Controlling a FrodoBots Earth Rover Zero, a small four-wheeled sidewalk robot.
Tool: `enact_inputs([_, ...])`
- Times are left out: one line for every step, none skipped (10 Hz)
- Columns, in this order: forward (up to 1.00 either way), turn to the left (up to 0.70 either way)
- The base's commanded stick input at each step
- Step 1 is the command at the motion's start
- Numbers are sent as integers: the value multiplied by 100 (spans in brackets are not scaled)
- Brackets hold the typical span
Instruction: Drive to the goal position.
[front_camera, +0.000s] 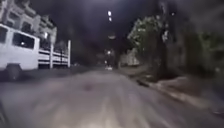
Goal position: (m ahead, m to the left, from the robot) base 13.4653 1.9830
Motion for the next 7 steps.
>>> enact_inputs([70, 0])
enact_inputs([70, 0])
enact_inputs([70, 0])
enact_inputs([70, -25])
enact_inputs([70, -35])
enact_inputs([70, -35])
enact_inputs([70, -35])
